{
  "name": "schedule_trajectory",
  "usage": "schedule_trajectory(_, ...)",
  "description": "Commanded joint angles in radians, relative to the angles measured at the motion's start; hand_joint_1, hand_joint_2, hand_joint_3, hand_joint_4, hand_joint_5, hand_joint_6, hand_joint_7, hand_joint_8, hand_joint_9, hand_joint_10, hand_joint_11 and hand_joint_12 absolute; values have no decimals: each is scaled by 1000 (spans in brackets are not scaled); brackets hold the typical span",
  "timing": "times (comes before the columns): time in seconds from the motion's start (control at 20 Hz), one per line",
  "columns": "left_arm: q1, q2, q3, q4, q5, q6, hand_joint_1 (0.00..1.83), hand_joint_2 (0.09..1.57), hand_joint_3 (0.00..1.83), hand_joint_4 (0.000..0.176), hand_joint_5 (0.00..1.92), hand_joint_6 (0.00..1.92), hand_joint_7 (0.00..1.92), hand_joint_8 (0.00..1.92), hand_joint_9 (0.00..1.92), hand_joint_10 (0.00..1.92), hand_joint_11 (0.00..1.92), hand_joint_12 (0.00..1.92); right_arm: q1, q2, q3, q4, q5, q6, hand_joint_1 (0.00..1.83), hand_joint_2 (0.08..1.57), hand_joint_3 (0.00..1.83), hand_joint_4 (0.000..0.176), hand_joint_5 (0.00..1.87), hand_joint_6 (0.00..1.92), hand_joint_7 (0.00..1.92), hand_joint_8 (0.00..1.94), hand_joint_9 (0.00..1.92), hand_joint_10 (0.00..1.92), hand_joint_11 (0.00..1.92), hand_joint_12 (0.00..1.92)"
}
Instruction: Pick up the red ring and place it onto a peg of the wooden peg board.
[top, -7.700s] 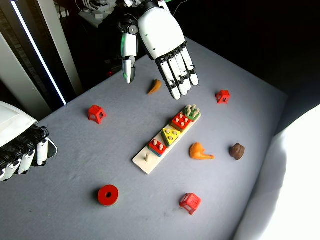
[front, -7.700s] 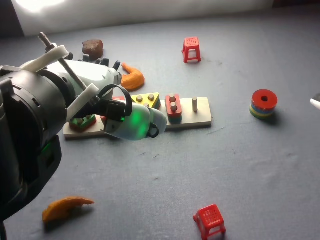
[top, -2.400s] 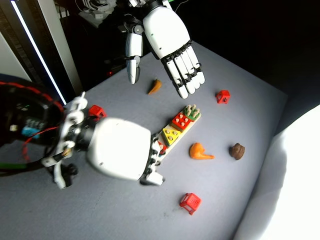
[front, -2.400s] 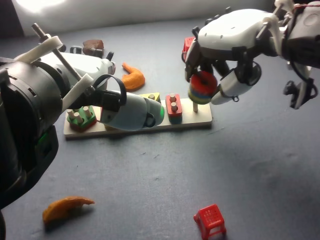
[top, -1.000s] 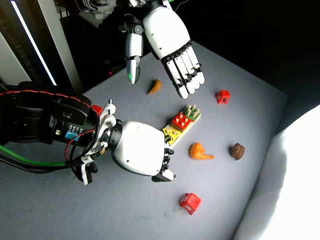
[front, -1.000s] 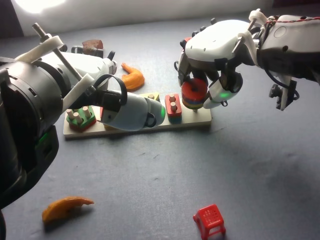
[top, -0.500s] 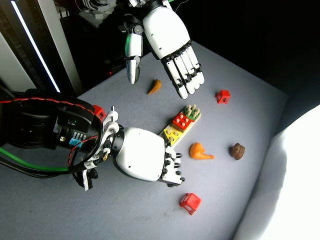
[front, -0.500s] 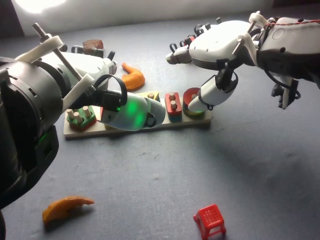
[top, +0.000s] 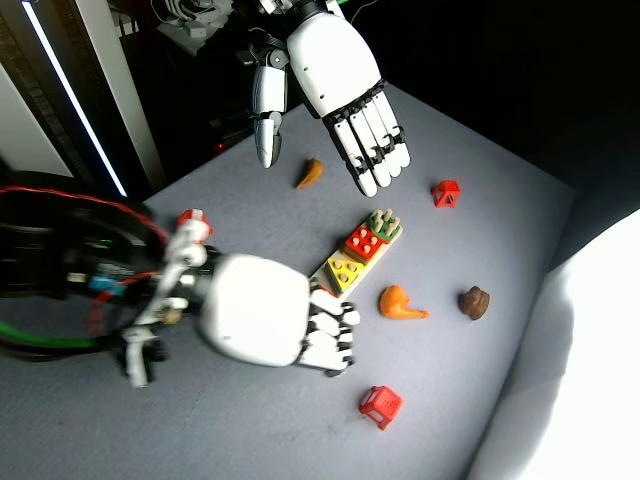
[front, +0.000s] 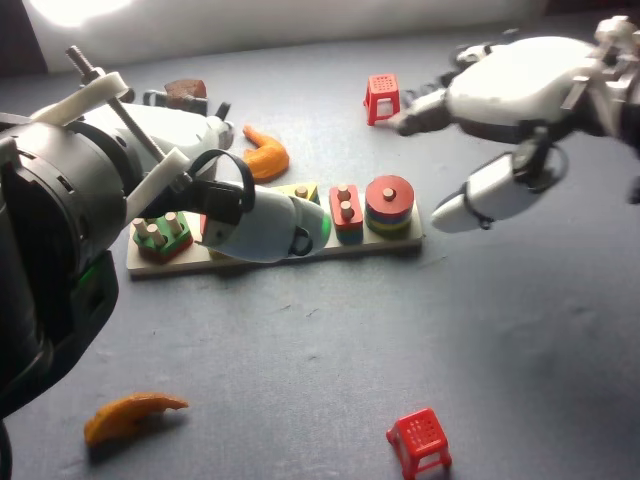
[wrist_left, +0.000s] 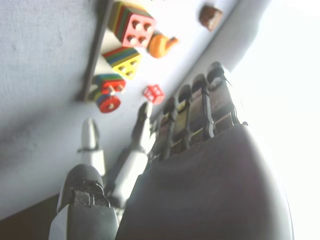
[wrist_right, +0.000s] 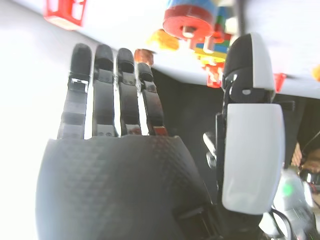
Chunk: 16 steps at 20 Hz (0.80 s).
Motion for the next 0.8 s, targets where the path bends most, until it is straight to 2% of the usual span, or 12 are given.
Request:
schedule_trajectory(0.0,-8,3,0,94,0,5,0,1064,0,0,0,0,0,0,0,0,0,0,1,37,-35,-13,68,-13,530,997,2,0,601,95,688,82,620,163,104,1279)
schedule_trajectory(0.05,-8,3,2,98,0,6,0,1064,0,0,0,0,0,0,0,0,0,0,-5,87,-87,-13,79,-39,527,997,0,0,647,66,734,62,647,179,128,1283)
schedule_trajectory(0.1,-10,3,3,101,0,8,0,1062,0,0,0,0,0,0,0,0,0,0,-11,121,-123,-13,90,-51,419,1046,7,0,746,112,814,198,592,518,126,1345)
schedule_trajectory(0.15,-12,3,3,101,-1,9,0,1061,0,0,0,0,0,0,0,0,0,0,-16,158,-159,-13,102,-64,291,1084,6,0,672,1182,781,1264,623,1369,252,1663)
schedule_trajectory(0.2,-13,2,1,101,-3,10,0,1066,0,0,0,0,0,0,0,0,0,0,-19,201,-197,-14,104,-71,246,1095,4,0,631,1773,808,1806,736,1811,494,1869)
schedule_trajectory(0.3,-13,2,0,101,-3,10,0,1067,0,0,0,0,0,0,0,0,0,0,-22,261,-249,-14,128,-77,232,1099,3,0,621,1915,820,1936,773,1917,566,1919)
schedule_trajectory(0.35,-13,2,0,101,-4,11,0,1076,4,0,0,0,0,0,0,0,0,0,-31,311,-294,-14,161,-80,631,1273,83,0,1372,1920,1539,1940,1579,1920,1647,1921)
schedule_trajectory(0.4,-14,2,0,101,-4,11,0,1086,8,0,5,2,0,0,0,0,6,2,-36,335,-316,-14,171,-98,914,1414,64,0,1571,1921,1768,1941,1853,1921,1866,1921)
schedule_trajectory(0.5,-14,2,1,101,-5,11,0,1080,4,0,0,0,0,0,0,0,0,0,-36,395,-368,-14,184,-125,925,1468,29,57,1628,1921,1823,1941,1909,1921,1919,1921)
schedule_trajectory(0.65,-15,2,1,101,-7,13,0,1085,6,0,8,3,0,0,0,0,18,8,-19,470,-429,-14,200,-151,864,1493,25,94,1610,1921,1798,1941,1894,1921,1921,1921)
schedule_trajectory(0.7,-15,2,1,101,-7,13,0,1085,5,0,1,0,0,0,0,0,8,4,-15,482,-438,-14,206,-158,879,1500,14,153,1598,1921,1799,1941,1899,1921,1921,1921)
schedule_trajectory(0.75,-15,2,1,101,-7,13,0,1086,6,0,0,0,0,0,0,0,6,3,-14,501,-450,-14,208,-162,896,1503,11,171,1567,1921,1783,1941,1886,1921,1921,1921)
